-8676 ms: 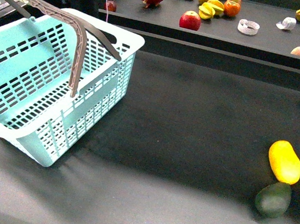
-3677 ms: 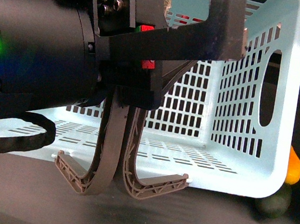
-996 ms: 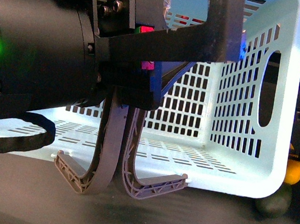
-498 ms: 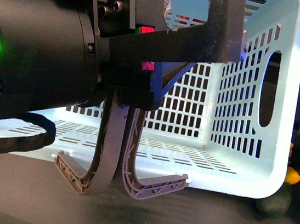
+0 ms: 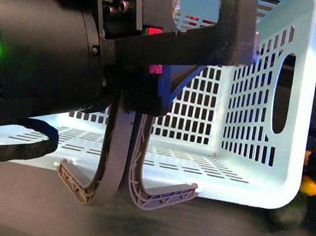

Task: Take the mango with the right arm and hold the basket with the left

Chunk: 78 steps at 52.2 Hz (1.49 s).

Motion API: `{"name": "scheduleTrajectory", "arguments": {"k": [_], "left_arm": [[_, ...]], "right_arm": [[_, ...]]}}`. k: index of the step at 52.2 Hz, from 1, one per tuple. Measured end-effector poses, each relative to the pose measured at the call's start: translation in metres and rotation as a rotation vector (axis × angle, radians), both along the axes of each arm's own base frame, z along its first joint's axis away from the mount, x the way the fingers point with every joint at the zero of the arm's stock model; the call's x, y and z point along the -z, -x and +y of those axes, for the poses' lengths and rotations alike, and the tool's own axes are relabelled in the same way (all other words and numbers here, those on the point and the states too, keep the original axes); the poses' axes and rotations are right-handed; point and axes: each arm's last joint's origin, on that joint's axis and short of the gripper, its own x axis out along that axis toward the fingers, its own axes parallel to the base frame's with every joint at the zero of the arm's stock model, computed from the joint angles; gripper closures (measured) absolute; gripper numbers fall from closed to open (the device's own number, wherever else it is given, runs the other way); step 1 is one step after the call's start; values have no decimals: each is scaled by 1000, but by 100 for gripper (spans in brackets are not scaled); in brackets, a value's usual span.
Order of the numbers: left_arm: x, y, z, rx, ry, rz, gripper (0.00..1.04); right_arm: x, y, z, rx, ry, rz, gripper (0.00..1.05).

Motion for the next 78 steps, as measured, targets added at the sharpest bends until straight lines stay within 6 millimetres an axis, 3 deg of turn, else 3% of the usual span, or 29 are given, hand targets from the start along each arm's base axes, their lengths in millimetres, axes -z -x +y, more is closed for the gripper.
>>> {"name": "scheduleTrajectory", "arguments": {"k": [11,31,52,61,67,78], "left_arm": [[0,0,0,0,0,0,97],[0,0,0,0,0,0,97],[0,0,0,0,0,0,97],[0,0,0,0,0,0,97],[0,0,0,0,0,0,97],[0,0,0,0,0,0,97]], "right_arm": [[-15,10,-2,19,-34,-22,47],[-114,32,-3,79,-98,-235,48],[-211,97,6,193,-262,-439,48],[-268,126,34,107,-361,-561,48],[-303,142,69,-53,-422,-615,48],[-320,155,117,-255,-456,-620,48]]}}
